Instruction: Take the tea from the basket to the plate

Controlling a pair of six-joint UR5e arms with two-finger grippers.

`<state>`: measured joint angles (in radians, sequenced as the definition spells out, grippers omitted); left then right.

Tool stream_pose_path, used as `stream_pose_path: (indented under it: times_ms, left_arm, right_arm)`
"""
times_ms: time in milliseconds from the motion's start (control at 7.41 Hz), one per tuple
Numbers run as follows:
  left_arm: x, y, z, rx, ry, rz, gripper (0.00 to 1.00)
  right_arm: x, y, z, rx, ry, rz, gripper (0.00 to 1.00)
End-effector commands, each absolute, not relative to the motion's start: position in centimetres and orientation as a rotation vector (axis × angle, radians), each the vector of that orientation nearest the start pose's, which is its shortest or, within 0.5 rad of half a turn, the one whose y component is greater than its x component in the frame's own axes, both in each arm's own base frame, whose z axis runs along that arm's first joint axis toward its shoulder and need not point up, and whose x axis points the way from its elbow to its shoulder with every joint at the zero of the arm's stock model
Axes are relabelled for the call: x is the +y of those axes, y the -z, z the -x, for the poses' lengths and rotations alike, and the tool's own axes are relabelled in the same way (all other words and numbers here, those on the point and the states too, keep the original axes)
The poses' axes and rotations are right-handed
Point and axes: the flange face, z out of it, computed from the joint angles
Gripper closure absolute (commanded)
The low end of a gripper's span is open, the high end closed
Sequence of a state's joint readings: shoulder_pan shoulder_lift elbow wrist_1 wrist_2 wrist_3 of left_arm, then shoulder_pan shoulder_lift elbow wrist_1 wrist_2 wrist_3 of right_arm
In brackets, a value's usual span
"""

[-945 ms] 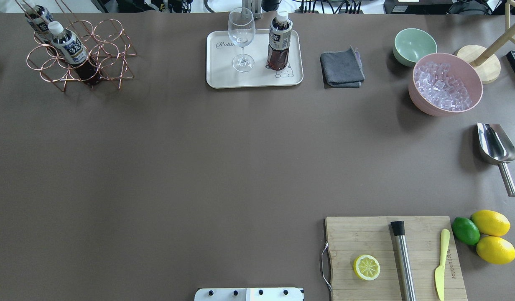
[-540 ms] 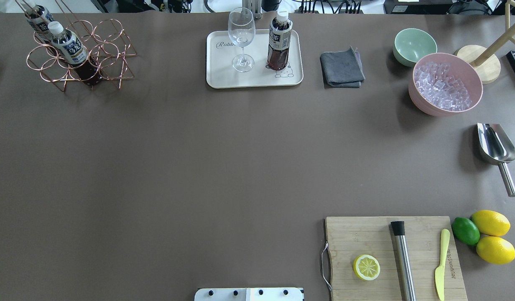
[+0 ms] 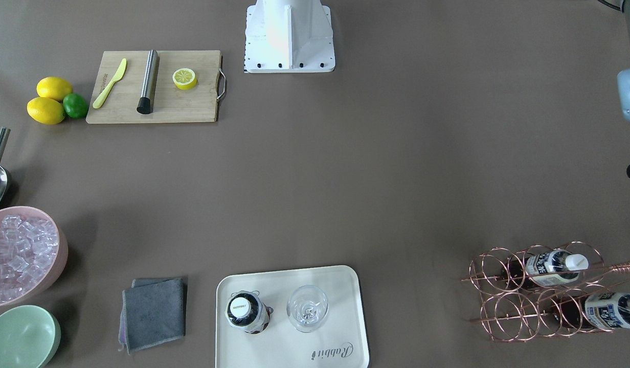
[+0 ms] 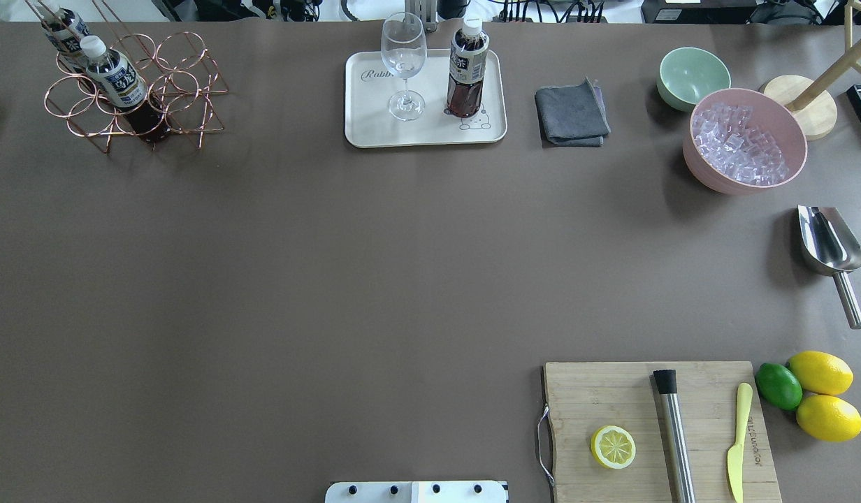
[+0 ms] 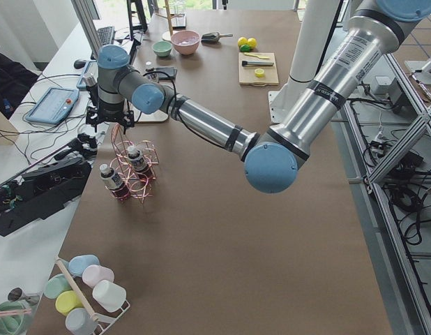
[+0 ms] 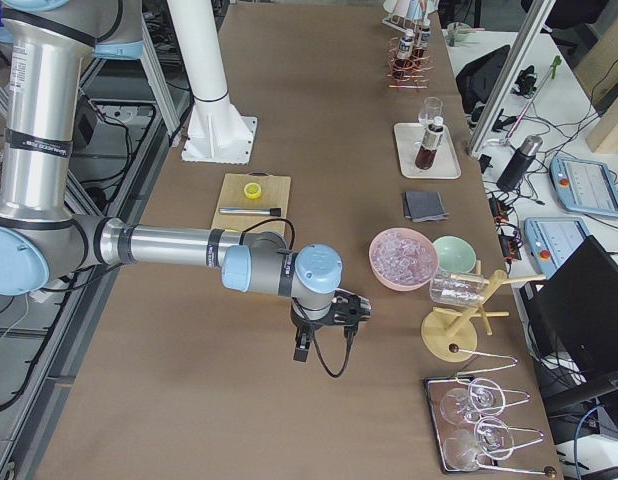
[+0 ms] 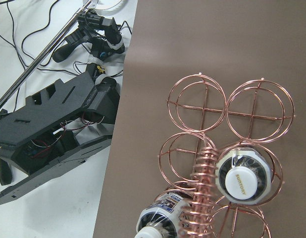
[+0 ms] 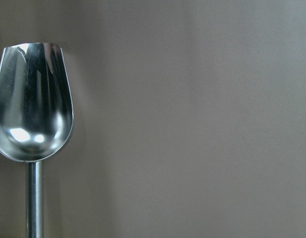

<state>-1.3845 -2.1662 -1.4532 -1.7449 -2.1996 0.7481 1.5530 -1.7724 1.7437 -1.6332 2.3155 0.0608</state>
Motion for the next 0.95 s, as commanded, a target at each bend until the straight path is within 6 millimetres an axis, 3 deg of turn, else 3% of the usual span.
stream_pose_path:
  times_ms: [0, 135, 405, 540, 810]
  left_arm:
    - [-63.3, -32.3, -1.7, 0.592, -0.621, -0.781, 0.02]
    - [-62.1, -32.7, 0.3, 0.753, -0.413, -0.74, 0.02]
    - [-59.7, -37.2, 0.6, 0.941, -0.041, -0.55, 0.02]
    - [-58.2, -42.1, 0.8, 0.989, 0.051, -0.41, 0.02]
    - [-58.5, -52.2, 7.3, 0.974, 0.229, -0.284, 0.02]
  right_arm:
    - [-40.0, -66.9, -5.9, -0.746, -0.075, 0.111, 0.0]
    - [-39.9, -67.1, -5.9, -0.743, -0.075, 0.115, 0.0]
    - [-40.0, -67.0, -5.8, -0.744, -0.073, 0.114, 0.01]
    - [-40.0, -67.1, -5.8, -0.741, -0.073, 0.114, 0.0]
    - [-40.1, -66.7, -5.8, -0.745, -0.07, 0.107, 0.0]
